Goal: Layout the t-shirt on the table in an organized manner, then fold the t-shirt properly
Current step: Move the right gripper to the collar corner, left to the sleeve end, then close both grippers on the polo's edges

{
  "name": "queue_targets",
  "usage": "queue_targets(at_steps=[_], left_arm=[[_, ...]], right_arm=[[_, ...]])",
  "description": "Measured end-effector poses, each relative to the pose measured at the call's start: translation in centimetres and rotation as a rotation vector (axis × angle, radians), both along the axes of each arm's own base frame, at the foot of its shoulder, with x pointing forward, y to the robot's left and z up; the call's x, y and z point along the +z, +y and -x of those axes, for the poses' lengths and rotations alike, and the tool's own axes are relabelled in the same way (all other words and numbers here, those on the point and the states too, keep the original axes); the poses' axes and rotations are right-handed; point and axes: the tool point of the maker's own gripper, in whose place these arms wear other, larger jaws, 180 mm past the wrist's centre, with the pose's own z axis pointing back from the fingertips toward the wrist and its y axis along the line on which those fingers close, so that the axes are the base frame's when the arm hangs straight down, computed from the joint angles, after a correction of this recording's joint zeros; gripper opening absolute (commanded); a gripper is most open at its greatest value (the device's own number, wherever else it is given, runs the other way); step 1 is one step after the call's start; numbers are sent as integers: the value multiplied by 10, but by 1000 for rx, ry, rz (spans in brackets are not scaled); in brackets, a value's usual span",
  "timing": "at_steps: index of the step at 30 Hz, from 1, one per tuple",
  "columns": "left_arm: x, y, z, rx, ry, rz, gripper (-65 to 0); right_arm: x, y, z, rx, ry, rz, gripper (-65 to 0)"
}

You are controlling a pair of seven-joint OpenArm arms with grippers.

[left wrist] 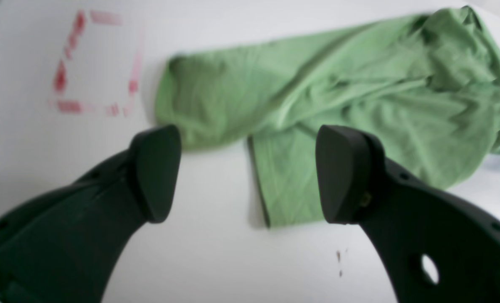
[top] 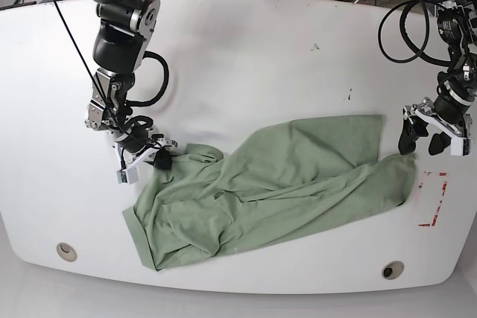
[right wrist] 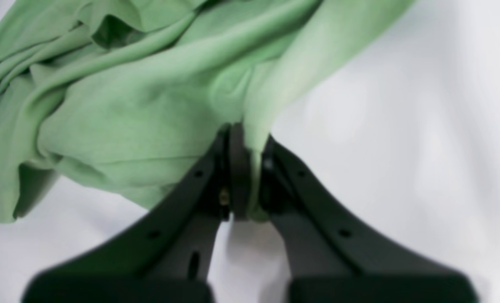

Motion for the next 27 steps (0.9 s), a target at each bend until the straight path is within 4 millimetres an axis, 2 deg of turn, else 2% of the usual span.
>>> queue_targets(at_steps=[4, 9, 23, 27], left_arm=[[-18, 4, -8, 22, 45, 34, -192], [-36, -9, -19, -7, 84, 81, -192], [-101, -31, 0, 8, 247, 182, -192], [-104, -37, -1, -7, 240, 193, -192]], right_arm=[[0, -1, 0, 0, 1, 3, -642], [0, -1, 0, -1, 0, 2, -642], [-1, 0, 1, 0, 3, 0, -642], [-1, 0, 1, 0, 2, 0, -642]])
